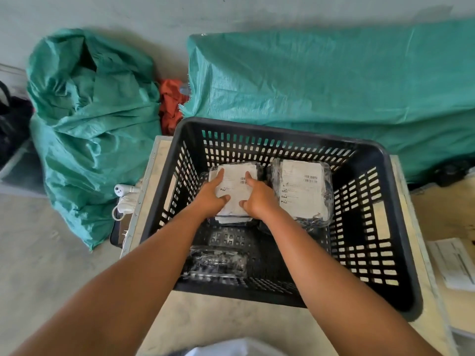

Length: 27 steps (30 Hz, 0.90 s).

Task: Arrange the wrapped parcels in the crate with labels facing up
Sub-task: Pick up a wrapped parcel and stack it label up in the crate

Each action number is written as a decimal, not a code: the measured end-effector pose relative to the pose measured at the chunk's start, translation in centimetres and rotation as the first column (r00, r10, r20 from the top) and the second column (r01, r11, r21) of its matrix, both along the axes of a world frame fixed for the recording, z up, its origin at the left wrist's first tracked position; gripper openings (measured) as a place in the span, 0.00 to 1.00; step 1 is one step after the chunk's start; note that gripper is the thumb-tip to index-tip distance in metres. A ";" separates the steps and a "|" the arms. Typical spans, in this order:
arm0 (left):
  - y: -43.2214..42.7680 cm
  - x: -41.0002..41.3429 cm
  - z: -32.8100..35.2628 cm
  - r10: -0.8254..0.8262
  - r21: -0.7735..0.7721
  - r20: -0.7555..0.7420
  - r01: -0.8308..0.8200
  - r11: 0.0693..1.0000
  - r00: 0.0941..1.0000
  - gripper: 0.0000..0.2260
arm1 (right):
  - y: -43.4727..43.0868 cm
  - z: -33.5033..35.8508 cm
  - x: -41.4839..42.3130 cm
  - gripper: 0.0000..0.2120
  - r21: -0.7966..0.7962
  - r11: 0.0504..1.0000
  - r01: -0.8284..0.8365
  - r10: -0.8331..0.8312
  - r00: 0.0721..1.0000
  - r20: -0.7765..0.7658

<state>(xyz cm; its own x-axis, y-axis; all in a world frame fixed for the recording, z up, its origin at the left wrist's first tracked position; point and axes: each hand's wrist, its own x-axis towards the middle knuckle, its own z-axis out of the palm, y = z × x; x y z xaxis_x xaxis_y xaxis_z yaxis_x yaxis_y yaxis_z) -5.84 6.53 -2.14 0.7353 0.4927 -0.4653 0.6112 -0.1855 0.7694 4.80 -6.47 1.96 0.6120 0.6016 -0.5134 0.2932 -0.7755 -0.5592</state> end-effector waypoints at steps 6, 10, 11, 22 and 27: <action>0.3 0.1 -0.9 -0.050 0.085 -0.101 0.059 0.995 0.994 0.42 | 0.1 -1.3 0.3 0.45 -0.026 0.999 0.037 -0.039 0.997 -0.074; -0.1 -0.1 -1.2 -0.046 0.051 -0.070 0.050 0.997 0.997 0.41 | 0.3 -0.6 0.1 0.48 -0.085 0.996 -0.019 0.014 0.998 -0.061; -0.2 -0.1 -1.3 -0.045 0.047 -0.068 0.048 0.998 0.997 0.41 | 0.4 -0.5 0.0 0.48 -0.085 0.996 -0.018 0.012 0.998 -0.069; -0.2 -0.1 2.8 -0.109 0.102 -0.129 0.122 0.987 0.986 0.41 | -1.2 1.8 -0.7 0.40 0.136 0.987 0.088 -0.082 0.995 -0.050; 0.1 -1.9 8.7 -0.146 0.141 -0.014 0.146 0.979 0.989 0.33 | -4.1 5.3 0.7 0.31 0.419 0.904 0.086 -0.076 0.996 -0.041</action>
